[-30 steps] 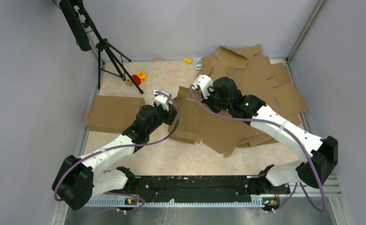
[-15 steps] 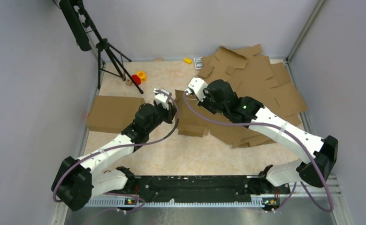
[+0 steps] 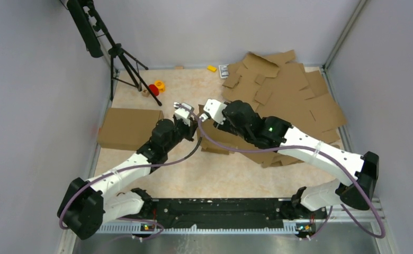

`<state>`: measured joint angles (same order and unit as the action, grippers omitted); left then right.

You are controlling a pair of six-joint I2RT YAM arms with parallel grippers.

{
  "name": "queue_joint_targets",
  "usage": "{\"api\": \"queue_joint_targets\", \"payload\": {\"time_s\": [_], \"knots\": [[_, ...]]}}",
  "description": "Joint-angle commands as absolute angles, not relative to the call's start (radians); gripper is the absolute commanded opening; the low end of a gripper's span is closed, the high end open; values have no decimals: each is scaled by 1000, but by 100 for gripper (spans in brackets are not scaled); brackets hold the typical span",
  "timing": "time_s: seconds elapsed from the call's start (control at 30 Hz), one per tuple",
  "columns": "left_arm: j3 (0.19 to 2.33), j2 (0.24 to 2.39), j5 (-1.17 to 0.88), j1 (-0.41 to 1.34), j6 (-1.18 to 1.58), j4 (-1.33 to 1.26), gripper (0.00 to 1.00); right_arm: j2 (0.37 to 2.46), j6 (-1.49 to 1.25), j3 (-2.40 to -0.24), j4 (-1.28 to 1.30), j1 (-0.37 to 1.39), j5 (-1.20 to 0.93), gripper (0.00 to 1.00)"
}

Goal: Fold the paper box
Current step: Fold the paper box at the center of the board.

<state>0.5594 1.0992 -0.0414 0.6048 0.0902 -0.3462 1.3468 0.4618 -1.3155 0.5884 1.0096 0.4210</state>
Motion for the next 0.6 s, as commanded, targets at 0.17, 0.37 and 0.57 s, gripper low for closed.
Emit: {"api": "queue_joint_targets", "payload": {"time_s": [0.17,0.37,0.57], "knots": [[515,1052,-83,609,77,-464,0,1203,301,-1309,597,1022,310,63],[502,1052,-103,612,85,-480,0,1140,89,-1358,586,870,93,69],[495,1041,-103,619,89,-478,0,1125,-74,-1328,527,692,-79,68]]}}
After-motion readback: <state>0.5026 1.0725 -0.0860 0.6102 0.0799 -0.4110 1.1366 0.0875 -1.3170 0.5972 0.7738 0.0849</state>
